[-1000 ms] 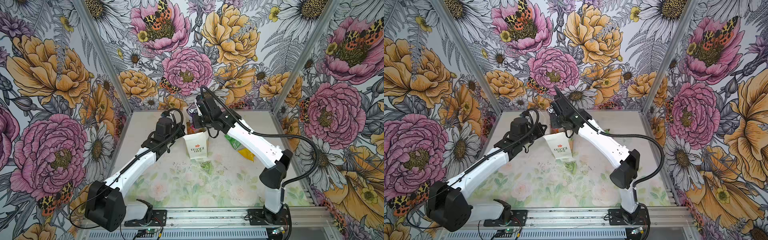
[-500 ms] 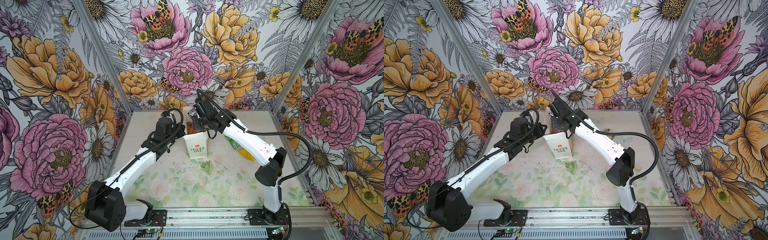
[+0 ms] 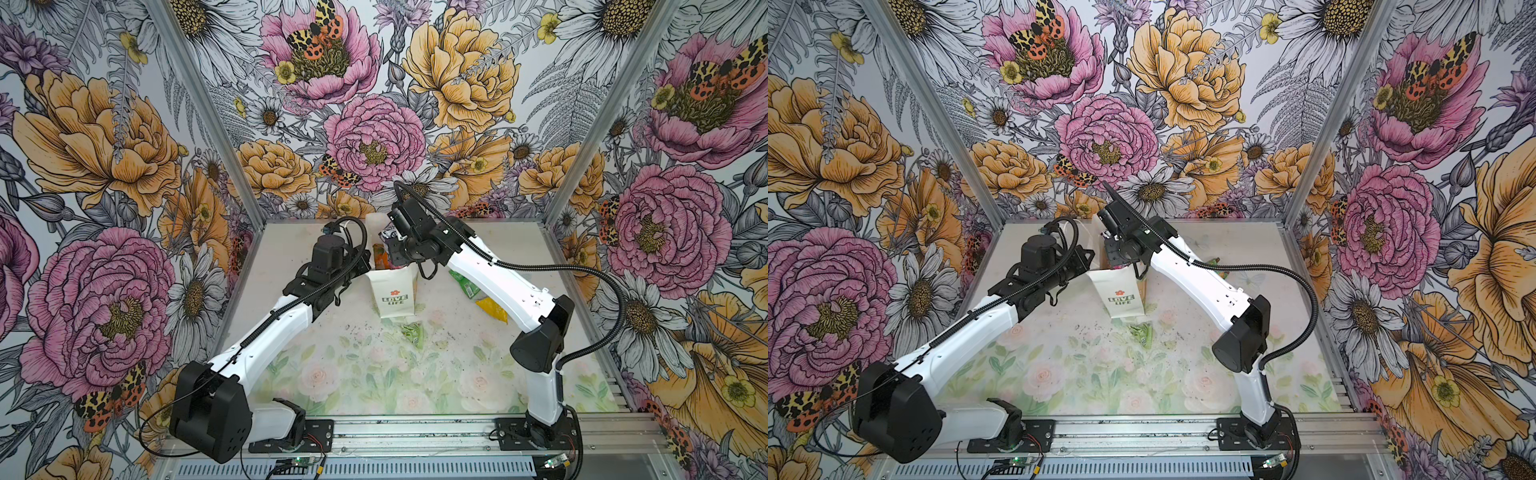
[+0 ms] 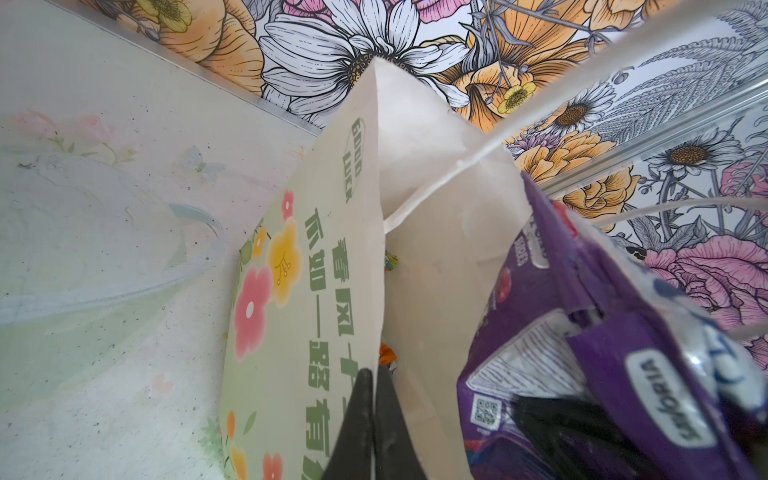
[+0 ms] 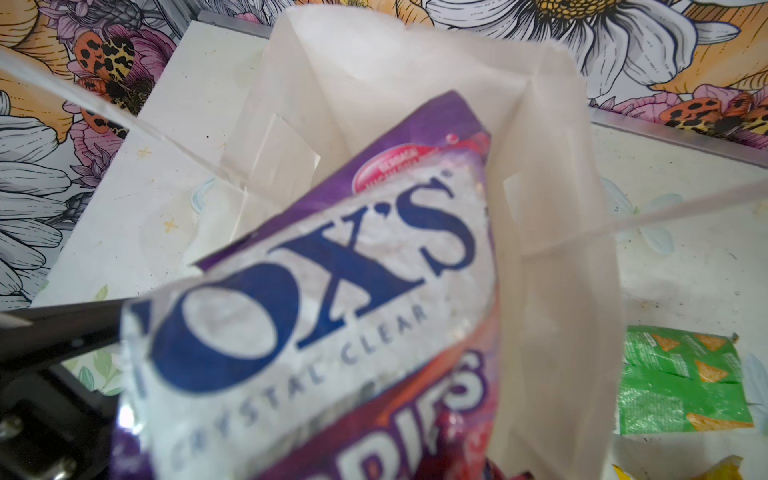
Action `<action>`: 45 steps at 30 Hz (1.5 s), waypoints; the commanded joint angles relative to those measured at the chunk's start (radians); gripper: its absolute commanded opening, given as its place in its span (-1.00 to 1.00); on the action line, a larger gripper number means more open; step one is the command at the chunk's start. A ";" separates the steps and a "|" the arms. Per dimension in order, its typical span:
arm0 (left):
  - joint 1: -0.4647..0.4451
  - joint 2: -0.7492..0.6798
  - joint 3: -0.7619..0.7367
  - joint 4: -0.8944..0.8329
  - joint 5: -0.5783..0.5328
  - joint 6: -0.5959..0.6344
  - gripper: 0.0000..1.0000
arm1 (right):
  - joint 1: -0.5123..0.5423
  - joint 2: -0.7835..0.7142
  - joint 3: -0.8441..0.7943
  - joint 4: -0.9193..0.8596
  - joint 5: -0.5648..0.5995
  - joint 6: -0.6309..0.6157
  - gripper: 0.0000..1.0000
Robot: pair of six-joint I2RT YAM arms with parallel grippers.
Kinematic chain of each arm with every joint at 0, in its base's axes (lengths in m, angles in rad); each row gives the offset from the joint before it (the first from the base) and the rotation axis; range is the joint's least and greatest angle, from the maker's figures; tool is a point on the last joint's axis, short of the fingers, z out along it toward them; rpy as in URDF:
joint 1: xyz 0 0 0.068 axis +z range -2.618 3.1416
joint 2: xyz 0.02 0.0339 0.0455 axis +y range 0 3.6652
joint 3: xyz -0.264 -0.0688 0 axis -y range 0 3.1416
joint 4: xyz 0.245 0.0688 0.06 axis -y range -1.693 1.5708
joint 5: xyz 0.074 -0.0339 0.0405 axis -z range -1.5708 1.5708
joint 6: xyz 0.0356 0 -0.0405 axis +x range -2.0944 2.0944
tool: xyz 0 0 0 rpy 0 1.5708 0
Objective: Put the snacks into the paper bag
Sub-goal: 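Lower the FOX'S bag into the paper bag with the right gripper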
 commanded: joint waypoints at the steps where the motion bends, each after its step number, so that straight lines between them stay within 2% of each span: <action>1: -0.010 -0.012 0.009 0.065 -0.004 -0.013 -1.00 | 0.005 0.005 0.044 -0.004 -0.009 0.011 -1.00; 19: -0.031 0.017 0.030 0.077 -0.001 -0.016 -1.00 | 0.004 0.080 0.135 -0.054 0.001 0.002 -1.00; 23: -0.033 0.017 0.031 0.073 0.001 -0.015 -1.00 | 0.005 0.101 0.165 -0.063 0.000 0.001 -0.93; 28: -0.031 0.018 0.032 0.072 -0.002 -0.013 -1.00 | 0.004 0.112 0.179 -0.069 -0.011 0.001 -0.72; 33: -0.031 0.020 0.032 0.070 -0.004 -0.012 -1.00 | 0.004 0.109 0.180 -0.073 -0.025 -0.002 -0.33; 36: -0.030 0.020 0.032 0.064 -0.008 -0.008 -1.00 | 0.004 0.105 0.180 -0.073 -0.046 -0.008 -0.17; 40: -0.024 0.020 0.029 0.057 -0.010 -0.006 -1.00 | 0.004 0.104 0.183 -0.073 -0.080 -0.019 -0.05; 45: -0.017 0.015 0.023 0.052 -0.012 -0.004 -1.00 | 0.004 0.103 0.189 -0.073 -0.113 -0.030 0.00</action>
